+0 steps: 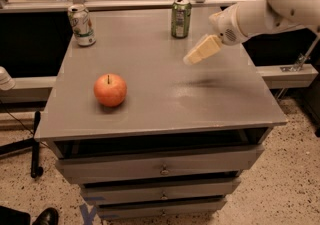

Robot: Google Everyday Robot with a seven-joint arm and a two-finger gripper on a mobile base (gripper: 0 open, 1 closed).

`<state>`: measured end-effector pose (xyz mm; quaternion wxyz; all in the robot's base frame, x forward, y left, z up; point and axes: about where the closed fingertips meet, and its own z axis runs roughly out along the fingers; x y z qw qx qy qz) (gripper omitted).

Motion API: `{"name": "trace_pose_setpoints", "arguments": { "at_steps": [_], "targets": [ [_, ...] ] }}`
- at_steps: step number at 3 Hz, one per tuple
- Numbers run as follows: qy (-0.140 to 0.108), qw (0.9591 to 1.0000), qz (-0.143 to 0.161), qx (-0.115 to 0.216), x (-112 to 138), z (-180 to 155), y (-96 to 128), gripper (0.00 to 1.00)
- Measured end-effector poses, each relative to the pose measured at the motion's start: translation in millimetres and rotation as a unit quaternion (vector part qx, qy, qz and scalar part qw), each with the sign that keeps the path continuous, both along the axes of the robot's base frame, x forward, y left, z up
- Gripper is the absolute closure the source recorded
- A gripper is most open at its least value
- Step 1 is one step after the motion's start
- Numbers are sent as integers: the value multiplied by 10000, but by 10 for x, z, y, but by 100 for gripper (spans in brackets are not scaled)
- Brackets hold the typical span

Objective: Move green can near apple

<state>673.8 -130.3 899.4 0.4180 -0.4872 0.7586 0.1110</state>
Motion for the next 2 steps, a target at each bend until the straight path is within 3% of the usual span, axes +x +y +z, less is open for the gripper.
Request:
{"name": "trace_pose_setpoints", "arguments": {
  "at_steps": [1, 2],
  "targets": [
    [-29, 9977, -97, 674, 513, -150, 268, 0],
    [-114, 9927, -199, 1187, 967, -208, 450, 0]
  ]
}}
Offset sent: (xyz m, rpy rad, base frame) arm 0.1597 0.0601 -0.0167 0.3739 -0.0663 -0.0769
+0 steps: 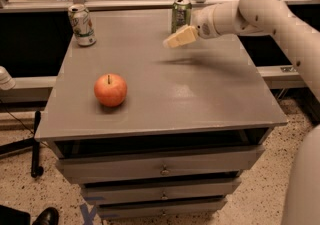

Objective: Move green can near apple

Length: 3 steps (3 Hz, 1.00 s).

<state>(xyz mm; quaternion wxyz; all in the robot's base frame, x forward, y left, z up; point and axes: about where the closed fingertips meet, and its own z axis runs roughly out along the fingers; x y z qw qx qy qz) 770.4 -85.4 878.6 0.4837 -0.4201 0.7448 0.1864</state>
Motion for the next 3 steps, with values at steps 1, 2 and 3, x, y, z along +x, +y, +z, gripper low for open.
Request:
{"name": "trace_pose_setpoints", "arguments": {
  "at_steps": [1, 2, 3],
  "targets": [
    [-188, 9989, -153, 390, 429, 82, 90, 0],
    [-415, 9963, -278, 706, 729, 265, 165, 18],
    [-527, 9934, -424, 929, 868, 365, 124, 41]
  ]
}}
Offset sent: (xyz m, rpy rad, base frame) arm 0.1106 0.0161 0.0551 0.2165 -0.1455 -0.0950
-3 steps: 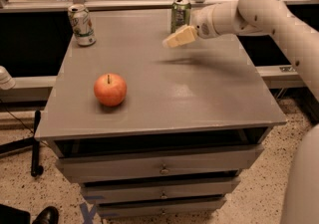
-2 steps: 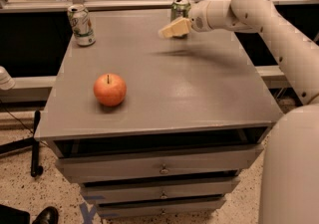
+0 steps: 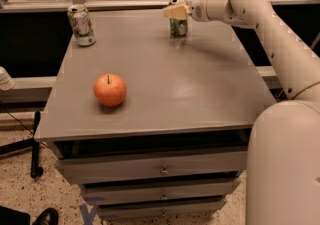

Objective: Move green can near apple

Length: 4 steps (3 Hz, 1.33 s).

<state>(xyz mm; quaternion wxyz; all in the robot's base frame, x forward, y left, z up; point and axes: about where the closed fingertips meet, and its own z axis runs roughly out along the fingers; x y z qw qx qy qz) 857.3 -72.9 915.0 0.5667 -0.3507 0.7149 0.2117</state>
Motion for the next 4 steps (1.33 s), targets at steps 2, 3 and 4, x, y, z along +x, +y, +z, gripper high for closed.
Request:
{"name": "trace_pose_setpoints", "arguments": {
  "at_steps": [2, 3, 4],
  "targets": [
    [55, 9996, -258, 127, -19, 111, -337, 88],
    [439, 9978, -446, 233, -380, 369, -516, 100],
    [439, 9978, -445, 233, -379, 368, -514, 100]
  ]
}}
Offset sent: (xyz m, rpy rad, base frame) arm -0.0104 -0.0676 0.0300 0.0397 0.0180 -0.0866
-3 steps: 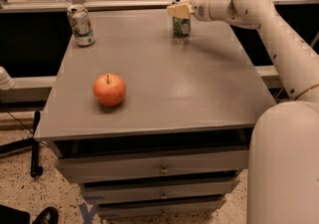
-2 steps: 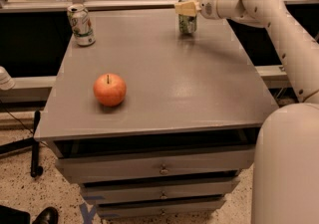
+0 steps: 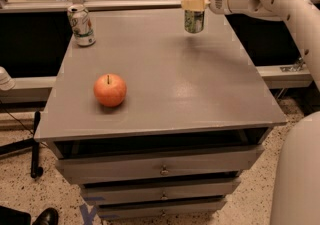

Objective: Move green can near apple

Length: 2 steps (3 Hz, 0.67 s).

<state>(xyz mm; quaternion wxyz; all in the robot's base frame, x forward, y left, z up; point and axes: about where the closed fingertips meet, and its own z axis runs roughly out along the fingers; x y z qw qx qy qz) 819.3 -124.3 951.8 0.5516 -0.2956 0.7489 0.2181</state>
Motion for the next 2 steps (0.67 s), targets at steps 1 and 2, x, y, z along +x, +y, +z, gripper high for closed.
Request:
{"name": "trace_pose_setpoints", "arguments": {
  "at_steps": [1, 2],
  "targets": [
    [-14, 9999, 82, 91, -41, -26, 83, 100],
    [-78, 9993, 262, 269, -186, -59, 239, 100]
  ]
}}
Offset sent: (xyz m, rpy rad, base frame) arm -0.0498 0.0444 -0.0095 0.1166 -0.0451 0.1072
